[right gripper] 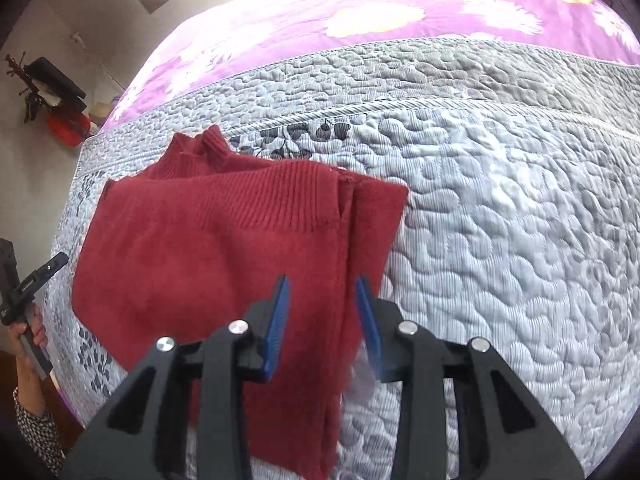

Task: Fold small clothes
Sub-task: 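Open both tools and withdraw from the folded sweater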

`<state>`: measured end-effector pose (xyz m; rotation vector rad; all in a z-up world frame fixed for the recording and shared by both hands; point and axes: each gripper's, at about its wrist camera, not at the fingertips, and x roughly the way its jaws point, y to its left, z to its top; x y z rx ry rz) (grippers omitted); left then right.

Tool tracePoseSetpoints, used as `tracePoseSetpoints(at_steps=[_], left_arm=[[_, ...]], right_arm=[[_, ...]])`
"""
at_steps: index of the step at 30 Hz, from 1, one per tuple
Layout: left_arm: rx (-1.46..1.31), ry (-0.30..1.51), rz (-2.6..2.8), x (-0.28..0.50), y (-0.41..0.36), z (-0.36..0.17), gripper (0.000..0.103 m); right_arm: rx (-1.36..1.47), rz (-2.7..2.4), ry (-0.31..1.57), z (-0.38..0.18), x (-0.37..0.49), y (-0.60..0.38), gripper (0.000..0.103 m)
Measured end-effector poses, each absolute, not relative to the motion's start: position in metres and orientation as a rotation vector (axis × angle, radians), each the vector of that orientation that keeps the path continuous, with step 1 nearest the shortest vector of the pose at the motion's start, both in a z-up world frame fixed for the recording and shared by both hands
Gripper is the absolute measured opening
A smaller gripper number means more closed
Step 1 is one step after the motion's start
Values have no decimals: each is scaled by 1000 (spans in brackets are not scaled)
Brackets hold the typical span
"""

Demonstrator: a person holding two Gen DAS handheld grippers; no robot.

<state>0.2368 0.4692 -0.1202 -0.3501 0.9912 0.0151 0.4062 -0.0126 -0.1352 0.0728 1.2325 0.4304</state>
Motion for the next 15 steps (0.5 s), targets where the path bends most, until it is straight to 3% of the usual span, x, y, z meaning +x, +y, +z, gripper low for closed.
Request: tracePoseSetpoints(at_steps=[6, 7, 8, 9, 15], left_arm=[[-317, 1096, 9, 279, 448, -160, 33], [-315, 1115, 24, 282, 450, -167, 33], [-315, 1131, 41, 283, 453, -175, 33], [-329, 1140, 42, 284, 456, -180, 29], [-382, 1142, 23, 280, 468, -189, 26]], right_arm=[[92, 364, 1311, -176, 451, -1, 32], [111, 363, 1325, -181, 455, -1, 29], [137, 372, 1337, -185, 458, -2, 15], [166, 392, 1346, -186, 460, -3, 9], [171, 361, 1236, -160, 454, -13, 7]])
